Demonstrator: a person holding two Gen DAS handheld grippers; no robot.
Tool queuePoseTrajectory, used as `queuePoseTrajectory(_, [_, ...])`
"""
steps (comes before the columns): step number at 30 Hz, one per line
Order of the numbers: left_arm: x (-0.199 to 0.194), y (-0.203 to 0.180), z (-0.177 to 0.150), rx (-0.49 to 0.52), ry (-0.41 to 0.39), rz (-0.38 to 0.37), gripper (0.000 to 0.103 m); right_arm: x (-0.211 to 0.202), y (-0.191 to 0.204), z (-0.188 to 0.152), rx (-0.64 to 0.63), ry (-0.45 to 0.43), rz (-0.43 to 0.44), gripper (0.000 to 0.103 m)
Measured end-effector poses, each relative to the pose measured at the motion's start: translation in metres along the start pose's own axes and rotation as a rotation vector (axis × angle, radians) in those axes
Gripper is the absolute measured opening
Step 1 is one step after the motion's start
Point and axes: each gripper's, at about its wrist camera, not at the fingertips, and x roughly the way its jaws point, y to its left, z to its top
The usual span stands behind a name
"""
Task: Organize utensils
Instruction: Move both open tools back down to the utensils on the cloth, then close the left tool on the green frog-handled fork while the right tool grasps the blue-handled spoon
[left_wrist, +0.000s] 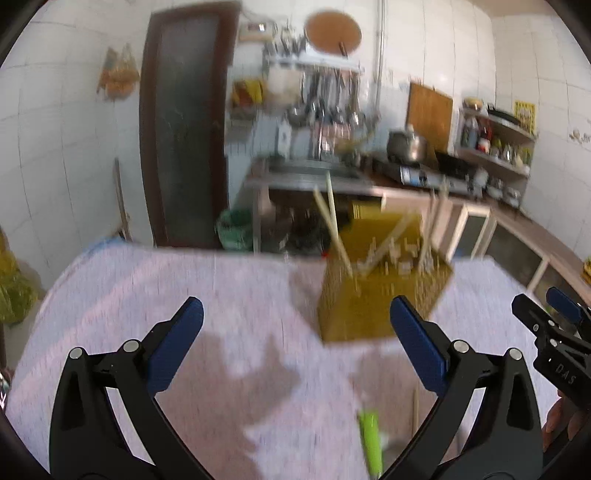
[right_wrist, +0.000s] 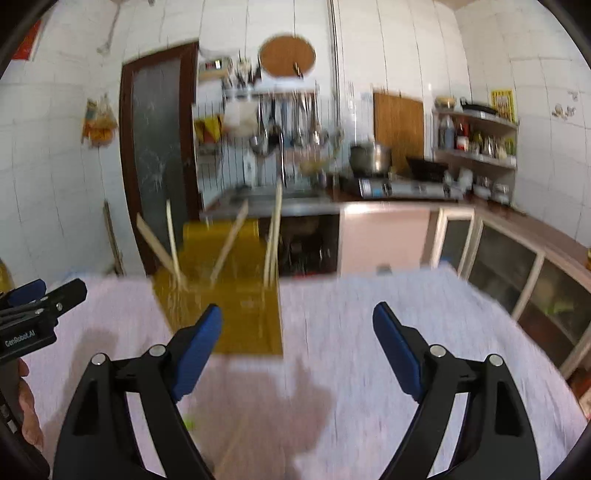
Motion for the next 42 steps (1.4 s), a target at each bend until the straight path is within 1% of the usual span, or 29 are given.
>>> queuePoseTrajectory(2, [0.002, -0.003, -0.023, 0.024, 0.052, 0.008, 0.098, -0.004, -0.004, -0.025, 0.012, 0.071, -0.009, 0.082])
queuePoseTrajectory(4, [0.007, -0.008, -0.045, 0.053, 0.105, 0.015, 0.098, -0.003, -0.009, -0.043, 0.029, 0.127, -0.021, 0.082])
queuePoseTrajectory(5, [0.008, -0.011, -0.056, 0.064, 0.129, 0.017, 0.098, 0.0, -0.013, -0.056, 0.043, 0.169, -0.027, 0.082])
queuePoseTrajectory(8, [0.02, -0.023, -0.076, 0.108, 0.2, 0.022, 0.098, 0.01, -0.018, -0.083, 0.059, 0.254, -0.04, 0.082])
queuePoseTrajectory(11, [0.032, -0.032, -0.093, 0.139, 0.257, 0.035, 0.098, 0.017, -0.016, -0.104, 0.042, 0.309, -0.065, 0.081])
queuePoseTrajectory(13, [0.038, -0.033, -0.101, 0.138, 0.279, 0.035, 0.098, 0.021, -0.018, -0.115, 0.043, 0.351, -0.065, 0.077])
queuePoseTrajectory(15, [0.042, -0.038, -0.105, 0.132, 0.294, 0.039, 0.098, 0.025, -0.019, -0.121, 0.053, 0.383, -0.057, 0.066])
queuePoseTrajectory(17, [0.048, -0.039, -0.107, 0.118, 0.314, 0.031, 0.098, 0.028, -0.018, -0.127, 0.059, 0.415, -0.041, 0.061])
queuePoseTrajectory(19, [0.051, -0.04, -0.109, 0.11, 0.321, 0.025, 0.097, 0.028, -0.014, -0.131, 0.05, 0.421, -0.038, 0.058])
queuePoseTrajectory(20, [0.053, -0.041, -0.11, 0.111, 0.322, 0.024, 0.097, 0.028, -0.013, -0.132, 0.041, 0.418, -0.039, 0.052])
queuePoseTrajectory(21, [0.054, -0.042, -0.111, 0.115, 0.324, 0.024, 0.095, 0.027, -0.01, -0.13, 0.038, 0.418, -0.037, 0.046])
queuePoseTrajectory(25, [0.06, -0.046, -0.112, 0.121, 0.344, 0.003, 0.085, 0.025, -0.007, -0.129, 0.037, 0.415, -0.025, 0.034])
queuePoseTrajectory(26, [0.06, -0.047, -0.112, 0.118, 0.346, -0.005, 0.083, 0.025, -0.007, -0.129, 0.038, 0.412, -0.022, 0.026])
queuePoseTrajectory(27, [0.061, -0.047, -0.113, 0.116, 0.349, -0.014, 0.08, 0.024, -0.008, -0.129, 0.04, 0.411, -0.018, 0.018])
queuePoseTrajectory(28, [0.061, -0.048, -0.113, 0.117, 0.351, -0.022, 0.074, 0.025, -0.008, -0.129, 0.042, 0.411, -0.014, 0.016])
queuePoseTrajectory(29, [0.062, -0.05, -0.113, 0.118, 0.356, -0.033, 0.072, 0.025, -0.008, -0.129, 0.045, 0.411, -0.013, 0.015])
queuePoseTrajectory(31, [0.064, -0.053, -0.114, 0.121, 0.373, -0.055, 0.06, 0.025, -0.008, -0.13, 0.05, 0.41, -0.008, 0.013])
queuePoseTrajectory(34, [0.066, -0.056, -0.114, 0.112, 0.388, -0.079, 0.051, 0.026, -0.009, -0.129, 0.061, 0.41, -0.002, 0.013])
queuePoseTrajectory(37, [0.068, -0.057, -0.114, 0.109, 0.395, -0.088, 0.045, 0.028, -0.009, -0.128, 0.072, 0.414, 0.0, 0.013])
queuePoseTrajectory(42, [0.071, -0.059, -0.112, 0.108, 0.405, -0.081, 0.041, 0.03, -0.005, -0.127, 0.066, 0.42, -0.019, 0.013])
